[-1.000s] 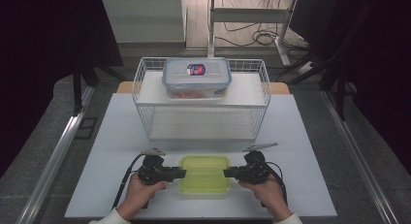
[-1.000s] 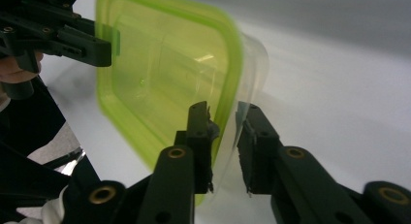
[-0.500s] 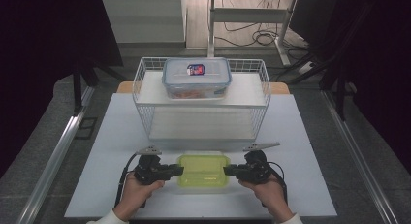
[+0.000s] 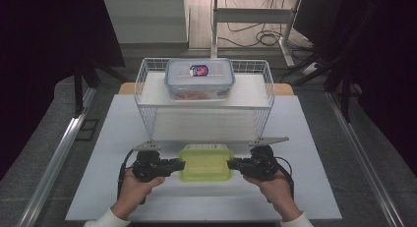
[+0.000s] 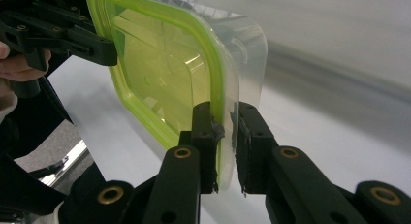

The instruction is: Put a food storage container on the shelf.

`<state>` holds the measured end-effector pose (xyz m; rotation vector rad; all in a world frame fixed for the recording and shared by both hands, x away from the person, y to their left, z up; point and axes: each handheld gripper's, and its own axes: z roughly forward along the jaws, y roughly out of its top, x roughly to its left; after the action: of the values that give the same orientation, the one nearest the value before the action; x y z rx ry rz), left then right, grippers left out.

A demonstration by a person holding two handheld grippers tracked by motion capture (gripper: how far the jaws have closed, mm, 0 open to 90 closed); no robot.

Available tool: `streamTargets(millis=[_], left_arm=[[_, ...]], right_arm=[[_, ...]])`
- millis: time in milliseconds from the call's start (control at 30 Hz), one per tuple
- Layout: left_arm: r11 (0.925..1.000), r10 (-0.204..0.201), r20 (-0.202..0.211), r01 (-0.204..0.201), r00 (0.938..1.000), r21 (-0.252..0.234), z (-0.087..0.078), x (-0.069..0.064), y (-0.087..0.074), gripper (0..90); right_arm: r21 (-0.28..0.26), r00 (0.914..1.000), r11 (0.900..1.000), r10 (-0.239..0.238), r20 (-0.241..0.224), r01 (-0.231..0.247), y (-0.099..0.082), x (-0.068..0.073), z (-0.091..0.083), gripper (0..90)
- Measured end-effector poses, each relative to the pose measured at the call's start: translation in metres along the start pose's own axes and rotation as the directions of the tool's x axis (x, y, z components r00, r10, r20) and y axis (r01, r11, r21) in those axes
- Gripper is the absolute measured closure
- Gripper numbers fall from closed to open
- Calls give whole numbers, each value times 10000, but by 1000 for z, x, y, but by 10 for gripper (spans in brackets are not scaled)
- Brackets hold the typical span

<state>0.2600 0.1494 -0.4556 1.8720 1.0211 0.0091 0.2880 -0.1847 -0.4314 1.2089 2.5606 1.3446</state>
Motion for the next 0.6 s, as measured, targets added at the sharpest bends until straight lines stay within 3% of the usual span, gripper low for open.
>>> streamTargets(millis=[367, 533, 600], left_arm=[[9984, 382, -183, -389, 9991, -421, -22, -7, 37, 777], [9963, 471, -303, -492, 9984, -700, -38, -11, 58, 776], [9935, 712, -449, -748, 9965, -861, -49, -13, 73, 776]], right_arm=[[-461, 9972, 9965, -683, 310, 697, 44, 14, -23, 791], [-688, 9955, 9935, -889, 316, 909, 61, 18, -30, 792], [-880, 9939, 9902, -1056, 318, 1080, 76, 22, -35, 792]])
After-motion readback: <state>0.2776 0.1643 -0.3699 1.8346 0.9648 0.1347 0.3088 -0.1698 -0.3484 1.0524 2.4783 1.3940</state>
